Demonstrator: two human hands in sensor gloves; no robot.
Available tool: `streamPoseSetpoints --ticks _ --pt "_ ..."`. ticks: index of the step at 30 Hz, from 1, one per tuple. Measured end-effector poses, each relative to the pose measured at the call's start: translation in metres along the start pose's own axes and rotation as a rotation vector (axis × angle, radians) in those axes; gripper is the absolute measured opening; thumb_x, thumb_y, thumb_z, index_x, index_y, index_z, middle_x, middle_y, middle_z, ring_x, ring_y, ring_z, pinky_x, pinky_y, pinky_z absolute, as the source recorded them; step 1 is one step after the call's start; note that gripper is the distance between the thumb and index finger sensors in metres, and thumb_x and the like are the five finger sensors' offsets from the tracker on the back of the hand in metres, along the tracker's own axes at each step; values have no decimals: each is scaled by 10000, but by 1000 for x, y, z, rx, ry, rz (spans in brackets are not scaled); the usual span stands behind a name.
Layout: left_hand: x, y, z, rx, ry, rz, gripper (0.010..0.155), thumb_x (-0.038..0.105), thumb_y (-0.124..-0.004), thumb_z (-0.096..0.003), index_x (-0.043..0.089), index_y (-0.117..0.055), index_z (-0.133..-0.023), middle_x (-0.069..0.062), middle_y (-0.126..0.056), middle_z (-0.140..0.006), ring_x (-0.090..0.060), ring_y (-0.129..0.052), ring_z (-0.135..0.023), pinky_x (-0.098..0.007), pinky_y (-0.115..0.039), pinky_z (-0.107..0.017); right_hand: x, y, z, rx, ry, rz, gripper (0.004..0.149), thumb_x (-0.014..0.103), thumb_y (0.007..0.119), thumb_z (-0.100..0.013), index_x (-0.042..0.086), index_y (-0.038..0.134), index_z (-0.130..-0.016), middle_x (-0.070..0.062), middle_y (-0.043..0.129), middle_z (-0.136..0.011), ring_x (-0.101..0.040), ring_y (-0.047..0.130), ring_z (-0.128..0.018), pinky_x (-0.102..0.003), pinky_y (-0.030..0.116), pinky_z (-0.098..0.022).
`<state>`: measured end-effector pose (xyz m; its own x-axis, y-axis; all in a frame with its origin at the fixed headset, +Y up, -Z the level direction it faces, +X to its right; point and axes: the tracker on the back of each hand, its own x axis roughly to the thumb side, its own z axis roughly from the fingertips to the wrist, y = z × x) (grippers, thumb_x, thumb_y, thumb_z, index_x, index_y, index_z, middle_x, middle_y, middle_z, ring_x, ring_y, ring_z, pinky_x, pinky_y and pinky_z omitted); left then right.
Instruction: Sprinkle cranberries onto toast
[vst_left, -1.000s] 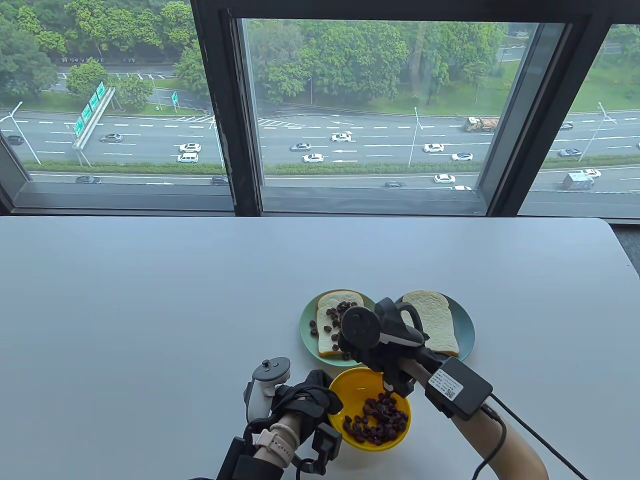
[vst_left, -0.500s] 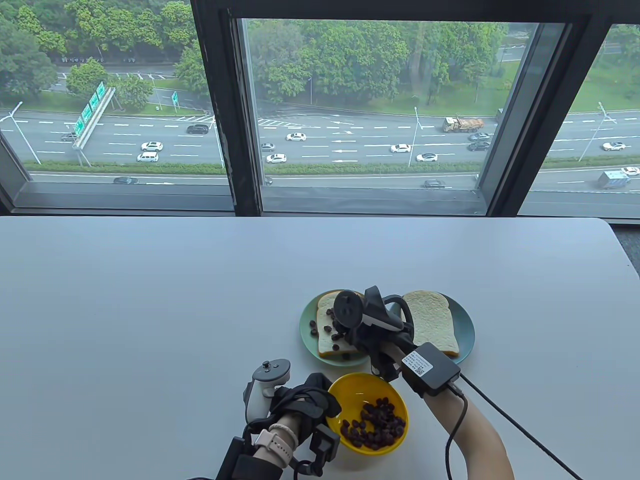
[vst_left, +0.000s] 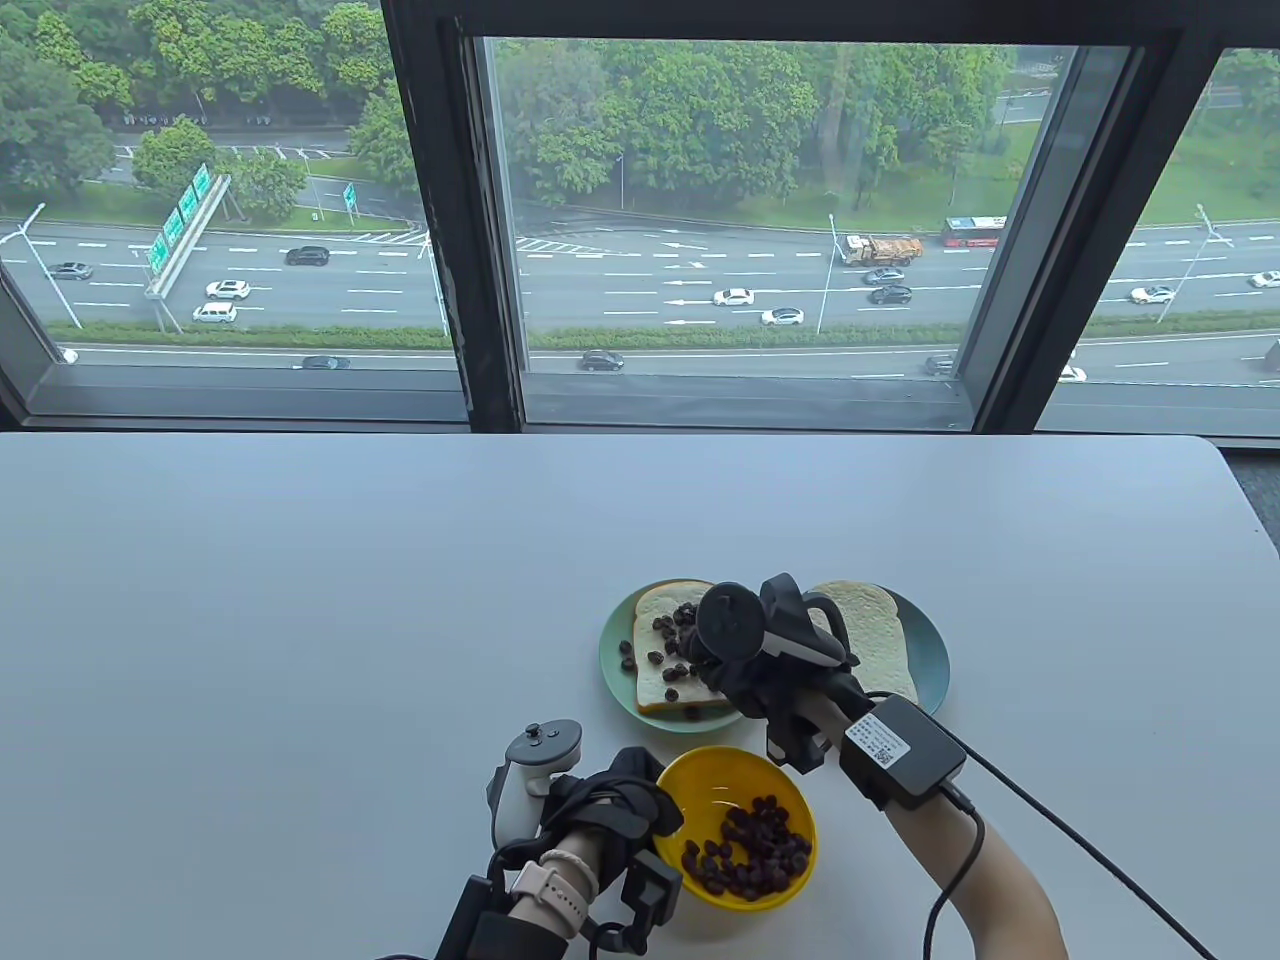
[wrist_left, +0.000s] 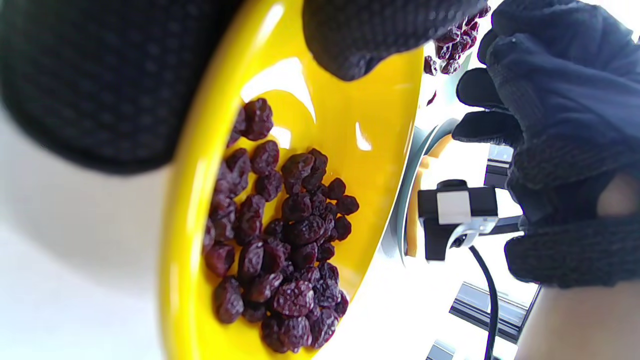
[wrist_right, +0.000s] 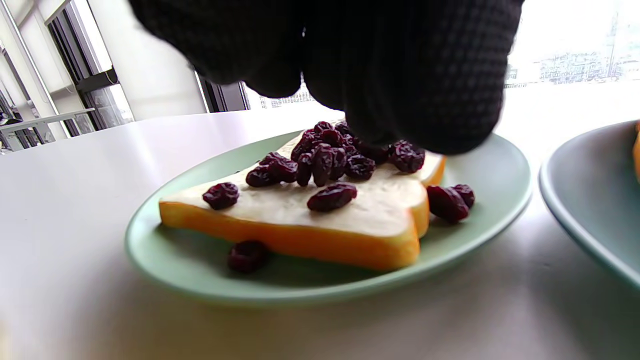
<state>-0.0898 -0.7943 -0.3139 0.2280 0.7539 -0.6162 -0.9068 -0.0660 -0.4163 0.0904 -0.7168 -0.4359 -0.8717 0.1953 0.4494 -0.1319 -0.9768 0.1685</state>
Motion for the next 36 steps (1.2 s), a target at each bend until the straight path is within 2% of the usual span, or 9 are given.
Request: streamPoseSetpoints --ticks 6,11,17,19,24,27,28,29,36 --pt "0 1 0 14 -13 14 521 156 -775 -406 213 -534 -864 -216 -637 -702 -409 -743 -398 -410 -945 -117 10 -7 43 24 -132 -74 488 380 745 -364 286 692 -839 -59 717 -870 -232 922 -637 -239 940 -370" --pt "3 0 4 60 -51 33 520 156 -773 -409 218 -528 -864 -212 -634 -707 -407 -743 -406 -410 -947 -126 25 -5 80 151 -254 -61 600 440 754 -354 268 604 -908 -92 650 -918 -280 866 -722 -272 915 -434" --pt "7 0 8 63 -104 101 519 153 -774 -407 218 -529 -859 -210 -636 -704 -407 -746 -405 -411 -950 -125 36 12 100 309 -305 69 794 487 775 -331 273 386 -990 -137 468 -998 -362 696 -846 -308 809 -552" --pt "9 0 10 68 -119 108 520 150 -779 -405 214 -531 -857 -213 -633 -701 -410 -743 -402 -414 -953 -123 40 19 102 322 -325 124 830 480 781 -326 290 326 -993 -136 399 -1013 -371 624 -872 -317 760 -581" --pt "9 -4 9 60 -125 100 525 143 -783 -398 213 -527 -850 -215 -624 -697 -413 -736 -400 -421 -955 -125 54 30 104 228 -339 284 783 420 801 -314 329 389 -974 -89 464 -1003 -341 649 -839 -297 798 -535" --pt "8 -8 7 51 -124 86 523 144 -782 -396 213 -529 -848 -214 -627 -694 -411 -738 -396 -416 -957 -120 63 33 105 130 -335 433 629 368 813 -303 347 583 -887 -33 597 -946 -260 774 -761 -241 873 -453" --pt "7 -10 6 29 -113 91 524 150 -781 -396 215 -527 -850 -212 -631 -693 -407 -743 -394 -408 -959 -116 66 34 106 52 -322 479 554 334 813 -297 375 634 -820 9 666 -896 -215 836 -696 -195 906 -391" --pt "6 -12 6 19 -113 111 525 142 -777 -398 210 -521 -851 -217 -621 -695 -414 -733 -397 -417 -953 -121 69 33 109 13 -336 490 508 299 819 -302 372 672 -784 15 717 -861 -207 881 -649 -182 928 -352" --pt "4 -9 4 28 -82 80 524 150 -774 -401 218 -523 -856 -210 -634 -699 -404 -745 -398 -407 -953 -118 67 34 114 -44 -381 459 411 297 851 -293 386 772 -687 70 814 -756 -195 931 -577 -145 955 -292"
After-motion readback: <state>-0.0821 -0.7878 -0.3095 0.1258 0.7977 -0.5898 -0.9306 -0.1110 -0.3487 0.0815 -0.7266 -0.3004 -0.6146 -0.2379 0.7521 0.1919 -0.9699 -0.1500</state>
